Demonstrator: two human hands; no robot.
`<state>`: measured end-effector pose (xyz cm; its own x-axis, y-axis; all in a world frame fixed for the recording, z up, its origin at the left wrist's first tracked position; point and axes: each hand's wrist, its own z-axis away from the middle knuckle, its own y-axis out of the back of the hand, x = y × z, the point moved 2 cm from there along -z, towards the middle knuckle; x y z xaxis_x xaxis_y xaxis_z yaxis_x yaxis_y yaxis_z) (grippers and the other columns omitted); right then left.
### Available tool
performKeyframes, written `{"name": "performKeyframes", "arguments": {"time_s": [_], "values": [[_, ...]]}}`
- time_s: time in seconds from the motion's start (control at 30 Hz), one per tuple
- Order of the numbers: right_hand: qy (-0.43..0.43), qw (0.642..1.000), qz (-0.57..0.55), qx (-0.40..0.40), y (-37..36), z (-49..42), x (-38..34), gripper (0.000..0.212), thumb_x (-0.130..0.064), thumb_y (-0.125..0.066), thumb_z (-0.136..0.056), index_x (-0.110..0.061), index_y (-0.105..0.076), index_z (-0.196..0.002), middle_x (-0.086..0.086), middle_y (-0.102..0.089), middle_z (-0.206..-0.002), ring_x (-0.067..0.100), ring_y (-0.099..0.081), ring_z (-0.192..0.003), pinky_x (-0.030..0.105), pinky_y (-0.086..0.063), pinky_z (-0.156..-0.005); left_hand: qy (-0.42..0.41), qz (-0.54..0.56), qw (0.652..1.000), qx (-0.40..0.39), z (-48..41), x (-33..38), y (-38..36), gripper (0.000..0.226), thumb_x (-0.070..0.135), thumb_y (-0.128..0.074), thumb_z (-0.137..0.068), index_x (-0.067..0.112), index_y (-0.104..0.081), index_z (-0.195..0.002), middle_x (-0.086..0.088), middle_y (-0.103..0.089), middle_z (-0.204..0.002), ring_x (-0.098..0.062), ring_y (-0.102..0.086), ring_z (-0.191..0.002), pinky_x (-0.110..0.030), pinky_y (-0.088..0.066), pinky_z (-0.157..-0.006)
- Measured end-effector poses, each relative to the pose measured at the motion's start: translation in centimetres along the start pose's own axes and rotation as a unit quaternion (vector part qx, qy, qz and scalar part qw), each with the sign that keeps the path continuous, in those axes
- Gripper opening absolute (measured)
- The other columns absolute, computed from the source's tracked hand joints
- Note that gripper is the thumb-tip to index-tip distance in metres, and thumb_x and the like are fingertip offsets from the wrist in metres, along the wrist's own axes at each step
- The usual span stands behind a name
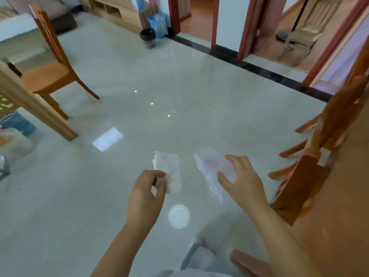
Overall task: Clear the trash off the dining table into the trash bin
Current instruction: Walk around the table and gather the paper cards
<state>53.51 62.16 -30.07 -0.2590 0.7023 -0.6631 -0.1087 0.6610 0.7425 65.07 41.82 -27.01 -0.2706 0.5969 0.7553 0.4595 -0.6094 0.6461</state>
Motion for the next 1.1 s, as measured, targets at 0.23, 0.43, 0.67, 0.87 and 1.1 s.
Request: {"name": "performKeyframes", "arguments": {"time_s": [0.23, 0.43, 0.67, 0.87, 1.1], "values": [[-0.076, 0.995, 0.003, 0.058, 0.5, -8.3, 2.0, 0.044, -0.034, -0.063, -0.075, -0.024, -0.050, -0.116, -0.003, -0.051, -0.107, 0.011, -0.051, -0.087, 0.023, -0.037, -0.071, -0.033, 0.041, 0.997, -0.054, -13.9, 2.3, -5.2, 0.020, 0.007, -0.060, -0.083, 0.025, -0.057, -0.088, 0.007, -0.058, -0.076, 0.006, -0.052, -0.076, -0.002, -0.035, -0.061], [-0.118, 0.987, 0.024, 0.110, 0.1, -19.7, 2.4, 0.042, -0.032, -0.063, -0.076, -0.022, -0.050, -0.115, -0.002, -0.051, -0.106, 0.011, -0.051, -0.087, 0.023, -0.036, -0.071, -0.095, 0.063, 0.989, -0.092, -27.9, 4.4, -10.7, 0.017, 0.007, -0.059, -0.083, 0.022, -0.058, -0.091, 0.012, -0.055, -0.078, 0.006, -0.051, -0.076, -0.001, -0.034, -0.063], [-0.104, 0.982, 0.025, 0.154, 0.6, -36.4, -0.3, 0.043, -0.031, -0.065, -0.076, -0.021, -0.050, -0.115, -0.001, -0.052, -0.106, 0.005, -0.049, -0.084, 0.023, -0.042, -0.069, -0.200, 0.033, 0.973, -0.107, -45.1, 7.9, -14.5, 0.016, 0.007, -0.058, -0.083, 0.019, -0.058, -0.095, 0.014, -0.052, -0.078, -0.004, -0.050, -0.073, -0.005, -0.036, -0.067], [-0.161, 0.971, 0.018, 0.173, 3.9, -44.6, 4.3, 0.044, -0.029, -0.064, -0.078, -0.018, -0.049, -0.118, 0.003, -0.053, -0.109, 0.009, -0.049, -0.086, 0.024, -0.042, -0.073, -0.206, 0.086, 0.959, -0.173, -53.9, 13.6, -22.6, 0.016, 0.011, -0.059, -0.084, 0.023, -0.057, -0.093, 0.016, -0.053, -0.078, 0.006, -0.051, -0.080, -0.001, -0.033, -0.069], [-0.247, 0.936, 0.045, 0.247, 11.7, -52.8, 16.3, 0.041, -0.033, -0.062, -0.080, -0.020, -0.048, -0.117, 0.001, -0.054, -0.107, 0.008, -0.046, -0.087, 0.019, -0.038, -0.069, -0.286, 0.098, 0.920, -0.248, -61.5, 24.5, -36.8, 0.014, 0.010, -0.059, -0.085, 0.020, -0.058, -0.094, 0.018, -0.052, -0.078, 0.006, -0.051, -0.081, 0.000, -0.033, -0.071]]}}
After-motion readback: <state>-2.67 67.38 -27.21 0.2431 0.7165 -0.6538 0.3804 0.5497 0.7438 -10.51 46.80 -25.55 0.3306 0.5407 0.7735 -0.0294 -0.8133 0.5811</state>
